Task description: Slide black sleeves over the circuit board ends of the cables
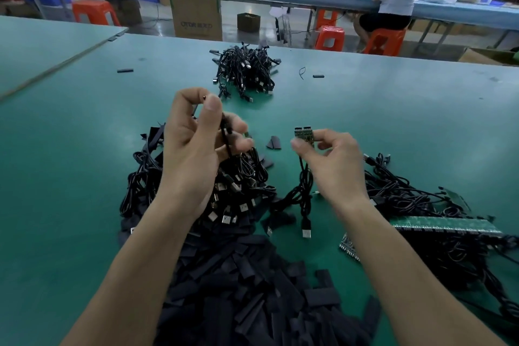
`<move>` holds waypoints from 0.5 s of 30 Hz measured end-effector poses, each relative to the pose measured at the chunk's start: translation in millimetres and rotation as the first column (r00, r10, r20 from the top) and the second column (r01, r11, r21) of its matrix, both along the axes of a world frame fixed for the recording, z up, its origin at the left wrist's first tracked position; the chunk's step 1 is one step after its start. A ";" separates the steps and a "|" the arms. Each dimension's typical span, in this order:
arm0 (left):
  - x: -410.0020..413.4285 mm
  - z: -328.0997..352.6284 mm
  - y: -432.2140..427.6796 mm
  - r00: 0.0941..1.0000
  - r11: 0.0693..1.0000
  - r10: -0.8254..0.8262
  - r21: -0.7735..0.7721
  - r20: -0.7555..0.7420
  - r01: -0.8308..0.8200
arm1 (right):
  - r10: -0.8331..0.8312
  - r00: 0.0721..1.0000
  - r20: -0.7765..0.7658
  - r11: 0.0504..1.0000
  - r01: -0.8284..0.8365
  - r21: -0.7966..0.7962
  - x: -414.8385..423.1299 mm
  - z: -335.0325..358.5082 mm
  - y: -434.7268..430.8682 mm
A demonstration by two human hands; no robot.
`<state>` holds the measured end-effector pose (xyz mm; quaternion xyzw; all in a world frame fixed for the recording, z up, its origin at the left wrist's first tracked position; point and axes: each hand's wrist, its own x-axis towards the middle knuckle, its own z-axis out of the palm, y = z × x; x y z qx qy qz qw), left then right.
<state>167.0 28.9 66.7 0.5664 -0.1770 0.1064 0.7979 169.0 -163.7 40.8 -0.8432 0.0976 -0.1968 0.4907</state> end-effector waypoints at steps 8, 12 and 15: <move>0.3 -4.4 -4.8 0.980 0.970 0.155 0.168 0.127 -0.175 | 0.494 0.847 -0.195 0.867 -0.498 0.033 -15.1 2.6 8.6; 4.3 -10.1 -5.1 0.980 0.937 0.160 0.294 0.122 -0.190 | 0.517 0.712 -0.475 0.731 -0.656 -0.188 -21.1 3.3 6.2; 3.3 -12.0 -7.7 0.980 0.898 0.113 0.404 0.162 -0.171 | 0.404 0.544 -0.735 0.574 -0.777 -0.259 -26.9 4.0 3.0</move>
